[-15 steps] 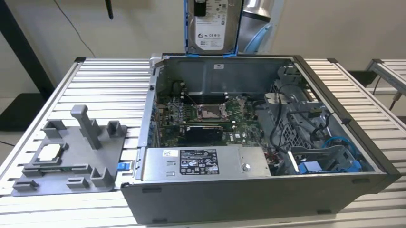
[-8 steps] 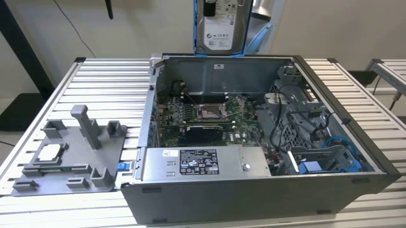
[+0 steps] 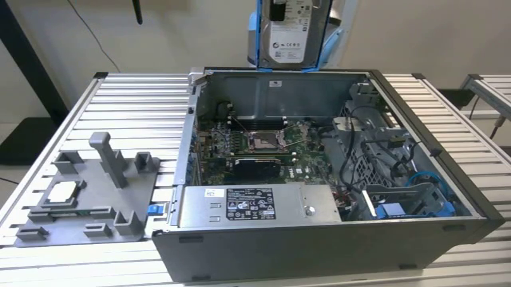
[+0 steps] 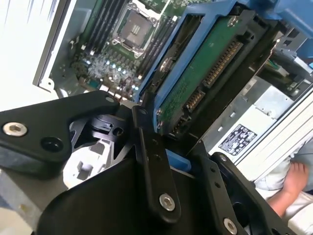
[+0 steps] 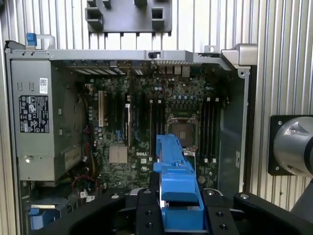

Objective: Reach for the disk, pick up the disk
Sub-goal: 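Pick up the disk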

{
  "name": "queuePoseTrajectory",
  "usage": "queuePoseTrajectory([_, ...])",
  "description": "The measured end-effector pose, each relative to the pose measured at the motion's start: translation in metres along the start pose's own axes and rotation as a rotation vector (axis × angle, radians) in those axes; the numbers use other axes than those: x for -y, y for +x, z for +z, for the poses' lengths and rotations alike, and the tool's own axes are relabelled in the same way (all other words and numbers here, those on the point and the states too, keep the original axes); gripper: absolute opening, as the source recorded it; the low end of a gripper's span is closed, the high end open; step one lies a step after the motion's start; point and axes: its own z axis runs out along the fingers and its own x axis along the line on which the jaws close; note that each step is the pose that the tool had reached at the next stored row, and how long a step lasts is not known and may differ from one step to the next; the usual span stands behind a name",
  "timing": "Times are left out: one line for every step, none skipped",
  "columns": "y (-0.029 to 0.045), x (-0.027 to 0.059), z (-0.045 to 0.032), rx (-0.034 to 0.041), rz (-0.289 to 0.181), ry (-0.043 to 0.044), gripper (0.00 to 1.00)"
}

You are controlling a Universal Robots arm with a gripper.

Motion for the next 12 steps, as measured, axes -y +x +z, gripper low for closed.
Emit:
queuePoseTrajectory([0.0,0.0024,0.0001,0.0,0.0,0.0,0.0])
queuePoseTrajectory([-0.0001,0.005,0.0001,0.0,0.0,0.0,0.0])
queuePoseTrajectory([-0.0001,0.0077,0.0002,0.0001,0.0,0.0,0.0])
queuePoseTrajectory([-0.0002,0.0104,0.0002,0.0,0.0,0.0,0.0])
queuePoseTrajectory([-0.0003,0.0132,0.0003,0.0,0.0,0.0,0.0])
queuePoseTrajectory([-0.0003,0.016,0.0004,0.0,0.0,0.0,0.0])
queuePoseTrajectory([-0.0004,0.019,0.0004,-0.0001,0.0,0.0,0.0])
queuePoseTrajectory([-0.0004,0.022,0.0005,0.0,0.0,0.0,0.0])
queuePoseTrajectory([-0.0005,0.025,0.0006,0.0001,0.0,0.0,0.0])
queuePoseTrajectory([-0.0005,0.0282,0.0007,0.0,0.0,0.0,0.0])
queuePoseTrajectory([-0.0006,0.031,0.0007,0.0001,0.0,0.0,0.0])
queuePoseTrajectory([-0.0006,0.0341,0.0008,0.0,0.0,-0.0001,0.0])
